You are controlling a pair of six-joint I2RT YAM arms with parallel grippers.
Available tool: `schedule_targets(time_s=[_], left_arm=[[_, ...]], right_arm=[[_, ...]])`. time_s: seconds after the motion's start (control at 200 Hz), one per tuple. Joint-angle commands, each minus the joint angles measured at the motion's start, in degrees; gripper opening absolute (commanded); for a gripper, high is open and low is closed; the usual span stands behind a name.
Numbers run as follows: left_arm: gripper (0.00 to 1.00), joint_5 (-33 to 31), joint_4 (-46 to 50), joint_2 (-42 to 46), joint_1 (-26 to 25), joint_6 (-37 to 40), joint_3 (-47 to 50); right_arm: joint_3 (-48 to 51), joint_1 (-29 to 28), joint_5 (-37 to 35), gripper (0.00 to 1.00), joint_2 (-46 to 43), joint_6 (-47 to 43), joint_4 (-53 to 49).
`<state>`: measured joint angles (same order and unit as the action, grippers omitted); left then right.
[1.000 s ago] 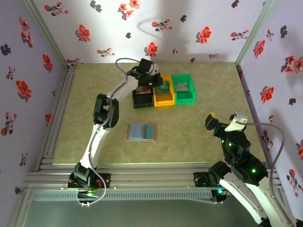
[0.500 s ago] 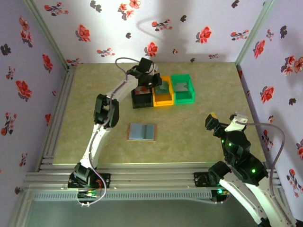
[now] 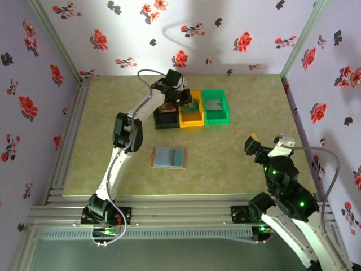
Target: Take the credit cards out of the card holder
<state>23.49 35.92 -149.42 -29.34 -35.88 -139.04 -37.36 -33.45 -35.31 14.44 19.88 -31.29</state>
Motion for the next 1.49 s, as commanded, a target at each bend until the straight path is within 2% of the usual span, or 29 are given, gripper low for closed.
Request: schedule_targets(time_s=[0.0, 0.175, 0.33, 0.475, 0.915, 1.49], left_arm=[[0.04, -2.5, 5.7, -2.9, 1.2, 1.1, -0.6], [0.14, -2.9, 6.2, -2.8, 1.4, 1.1, -1.1], [0.18, -3.0, 6.7, -2.7, 1.6, 1.3, -1.5], [0.28, -3.4, 7.3, -2.5, 1.9, 1.6, -2.4], [0.48, -3.7, 8.1, -0.7, 3.1, 1.2, -8.1], [0.62, -3.6, 6.3, 11.0, 3.1, 2.9, -8.3]], right_arm=[[0.7, 0.4, 0.5, 0.99, -0.7, -0.9, 1.7], [0.7, 0.6, 0.6, 0.99, -0.7, -0.8, 1.7], [0.7, 0.7, 0.7, 0.99, -0.7, -0.8, 1.8], [0.8, 0.8, 0.9, 0.99, -0.7, -0.8, 1.8], [1.0, 1.4, 1.3, 0.99, -0.6, -1.1, 2.2], [1.2, 1.9, 2.8, 0.99, -0.1, -1.5, 2.7]])
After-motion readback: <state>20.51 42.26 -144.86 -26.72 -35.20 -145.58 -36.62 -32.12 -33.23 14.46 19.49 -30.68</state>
